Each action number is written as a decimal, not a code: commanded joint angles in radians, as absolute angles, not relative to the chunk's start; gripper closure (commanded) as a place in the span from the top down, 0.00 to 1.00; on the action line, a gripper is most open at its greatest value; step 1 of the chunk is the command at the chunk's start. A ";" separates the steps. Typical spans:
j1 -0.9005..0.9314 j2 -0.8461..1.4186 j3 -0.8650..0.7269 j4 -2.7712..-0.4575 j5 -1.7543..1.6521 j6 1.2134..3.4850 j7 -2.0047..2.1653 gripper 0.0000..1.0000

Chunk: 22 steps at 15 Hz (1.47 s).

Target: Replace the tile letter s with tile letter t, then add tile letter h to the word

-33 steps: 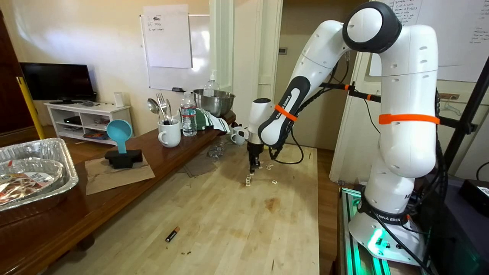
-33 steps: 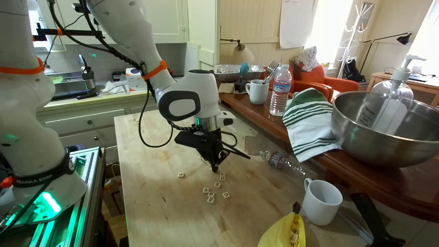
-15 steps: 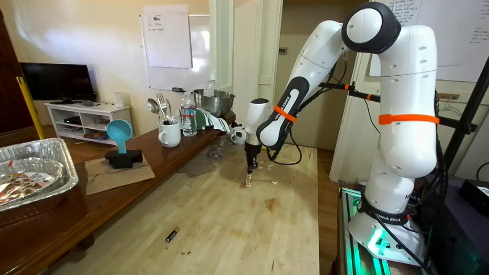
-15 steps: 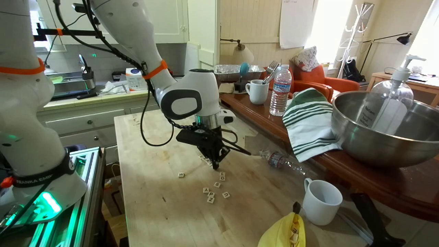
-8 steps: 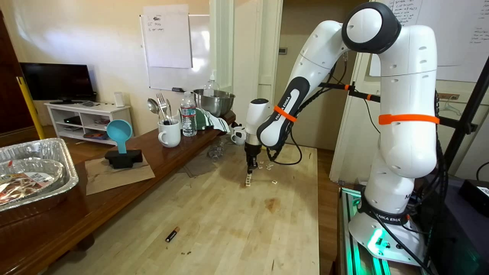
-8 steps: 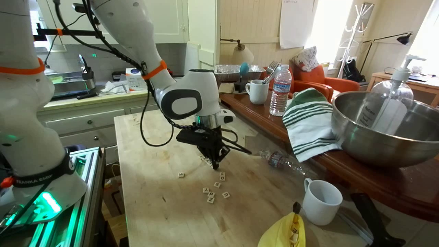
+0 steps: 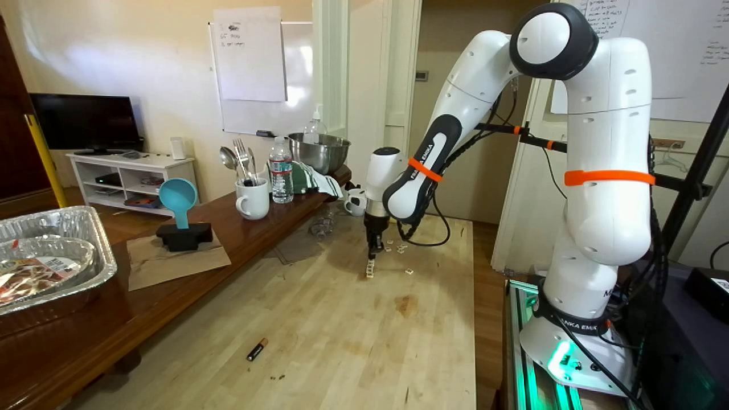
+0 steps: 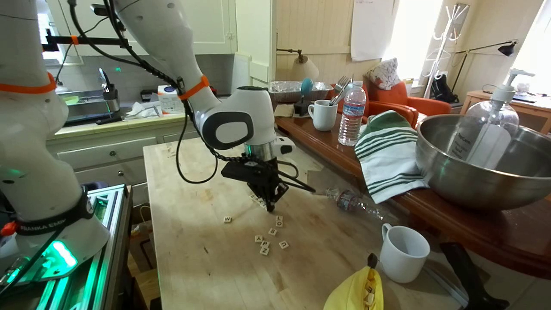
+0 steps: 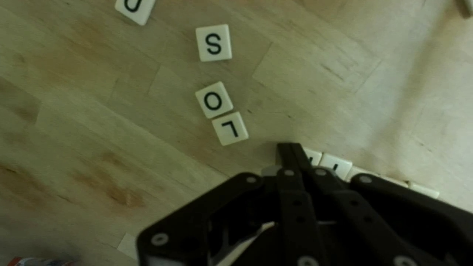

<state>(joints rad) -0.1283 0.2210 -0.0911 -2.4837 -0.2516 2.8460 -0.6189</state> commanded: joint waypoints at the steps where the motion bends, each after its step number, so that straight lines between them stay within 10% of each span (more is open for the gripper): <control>1: -0.119 0.270 -0.081 -2.475 -0.275 2.847 -0.573 0.00; 22: -0.119 0.227 -0.100 -2.493 -0.309 2.862 -0.518 0.00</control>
